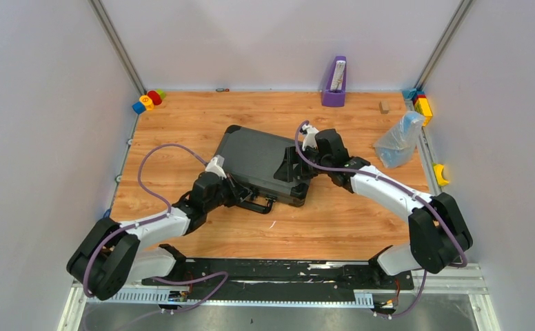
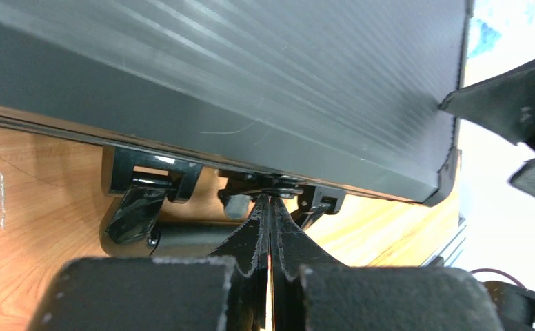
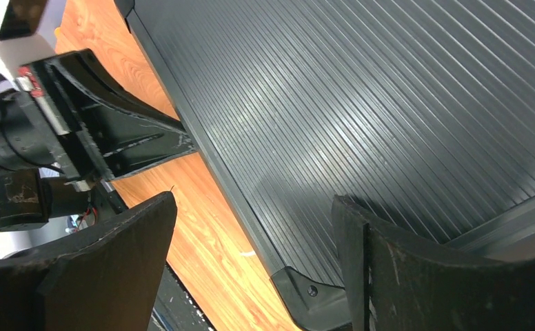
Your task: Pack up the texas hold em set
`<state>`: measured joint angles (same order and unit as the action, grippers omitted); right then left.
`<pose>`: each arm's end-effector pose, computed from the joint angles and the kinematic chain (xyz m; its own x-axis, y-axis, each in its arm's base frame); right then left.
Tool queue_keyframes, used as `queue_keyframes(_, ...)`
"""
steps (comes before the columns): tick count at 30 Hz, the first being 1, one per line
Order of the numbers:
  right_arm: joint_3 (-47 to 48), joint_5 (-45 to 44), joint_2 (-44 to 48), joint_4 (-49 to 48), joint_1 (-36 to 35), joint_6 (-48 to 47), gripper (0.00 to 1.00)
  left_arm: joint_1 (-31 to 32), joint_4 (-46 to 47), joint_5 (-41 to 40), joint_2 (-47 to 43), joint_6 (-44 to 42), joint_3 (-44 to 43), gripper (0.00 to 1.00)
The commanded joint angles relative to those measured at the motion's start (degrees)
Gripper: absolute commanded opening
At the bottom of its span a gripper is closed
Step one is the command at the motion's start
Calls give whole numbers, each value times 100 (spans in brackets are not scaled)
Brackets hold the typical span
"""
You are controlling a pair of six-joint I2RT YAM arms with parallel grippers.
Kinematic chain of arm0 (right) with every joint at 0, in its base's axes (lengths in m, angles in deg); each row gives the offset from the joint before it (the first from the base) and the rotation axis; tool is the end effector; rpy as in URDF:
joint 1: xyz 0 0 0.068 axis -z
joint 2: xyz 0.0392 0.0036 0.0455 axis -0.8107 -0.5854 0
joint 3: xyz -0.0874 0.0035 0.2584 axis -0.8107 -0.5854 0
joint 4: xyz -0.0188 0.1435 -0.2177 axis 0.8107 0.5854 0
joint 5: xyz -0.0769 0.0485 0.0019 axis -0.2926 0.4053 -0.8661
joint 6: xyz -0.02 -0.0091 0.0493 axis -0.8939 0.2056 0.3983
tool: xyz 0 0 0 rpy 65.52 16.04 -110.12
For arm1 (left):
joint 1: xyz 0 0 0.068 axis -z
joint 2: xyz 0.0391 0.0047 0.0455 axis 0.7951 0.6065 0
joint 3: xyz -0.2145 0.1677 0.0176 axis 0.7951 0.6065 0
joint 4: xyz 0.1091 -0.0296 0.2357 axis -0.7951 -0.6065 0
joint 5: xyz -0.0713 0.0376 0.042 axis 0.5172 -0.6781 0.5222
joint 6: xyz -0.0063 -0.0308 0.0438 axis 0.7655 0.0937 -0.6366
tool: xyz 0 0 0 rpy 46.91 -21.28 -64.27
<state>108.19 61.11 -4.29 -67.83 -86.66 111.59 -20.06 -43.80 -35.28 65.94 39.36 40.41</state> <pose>0.2547 0.1792 0.2379 -0.7802 -0.0685 -0.6218 -0.4912 0.6826 0.5411 0.1878 -0.1249 0.1563 -0.7377 -0.4813 -0.4734 0.0376 0.6708 -0.7407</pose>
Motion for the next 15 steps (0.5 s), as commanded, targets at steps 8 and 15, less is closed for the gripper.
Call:
queue_keyframes(8,-13,-377,-167,752,-314,-114,85,10,370,-194,127,56,-24,0)
queue_keyframes(15,-28,-427,-182,765,-336,-105,85,10,323,-136,361,42,15,0)
